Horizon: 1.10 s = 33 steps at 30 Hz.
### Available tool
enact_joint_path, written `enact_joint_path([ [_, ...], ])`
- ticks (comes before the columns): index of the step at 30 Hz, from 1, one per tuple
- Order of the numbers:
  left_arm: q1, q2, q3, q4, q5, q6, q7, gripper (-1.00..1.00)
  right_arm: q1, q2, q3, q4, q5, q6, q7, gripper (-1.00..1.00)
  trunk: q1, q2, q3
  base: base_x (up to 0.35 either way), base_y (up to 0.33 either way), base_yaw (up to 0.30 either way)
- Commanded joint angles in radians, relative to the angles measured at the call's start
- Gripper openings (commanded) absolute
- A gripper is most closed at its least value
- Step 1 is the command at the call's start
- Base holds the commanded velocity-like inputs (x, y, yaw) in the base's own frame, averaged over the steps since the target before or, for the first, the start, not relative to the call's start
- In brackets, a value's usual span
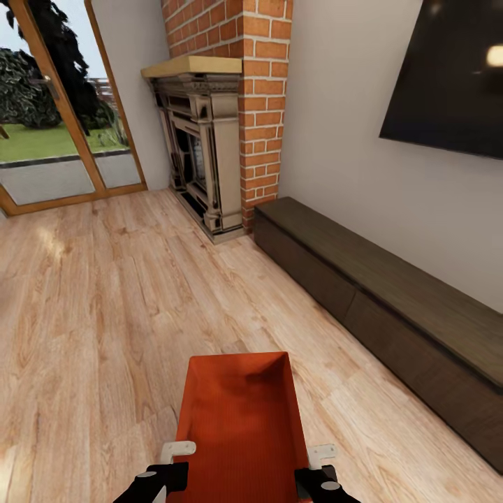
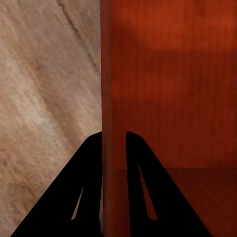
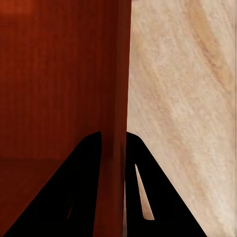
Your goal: Move the two storage containers from the living room to the garage. In the garage, place one container on the floor and stack the other container on top of it (either order is fine).
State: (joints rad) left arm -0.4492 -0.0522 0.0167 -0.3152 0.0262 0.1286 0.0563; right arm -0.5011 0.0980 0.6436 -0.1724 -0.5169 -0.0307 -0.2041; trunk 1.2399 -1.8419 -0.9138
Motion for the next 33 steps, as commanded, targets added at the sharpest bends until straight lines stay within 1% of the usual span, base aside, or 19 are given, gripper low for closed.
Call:
enact_joint_path([
  [1, 0.0, 0.0, 0.005, -0.004, -0.007, 0.006, 0.01, -1.0, -0.001, -0.001, 0.002, 0.004, -0.015, -0.005, -0.015, -1.0, -0.004, 0.007, 0.003, 0.0, 0.0, 0.0],
  [20, 0.0, 0.0, 0.005, -0.005, -0.006, 0.007, 0.01, -1.0, -0.001, -0.002, 0.002, 0.004, -0.015, -0.012, -0.015, -1.0, -0.077, 0.14, 0.062, 0.0, 0.0, 0.0],
  [33, 0.0, 0.0, 0.005, -0.005, -0.006, 0.007, 0.01, -1.0, -0.001, 0.0, 0.002, 0.004, -0.016, 0.005, -0.017, -1.0, -0.127, 0.231, 0.103, 0.0, 0.0, 0.0],
])
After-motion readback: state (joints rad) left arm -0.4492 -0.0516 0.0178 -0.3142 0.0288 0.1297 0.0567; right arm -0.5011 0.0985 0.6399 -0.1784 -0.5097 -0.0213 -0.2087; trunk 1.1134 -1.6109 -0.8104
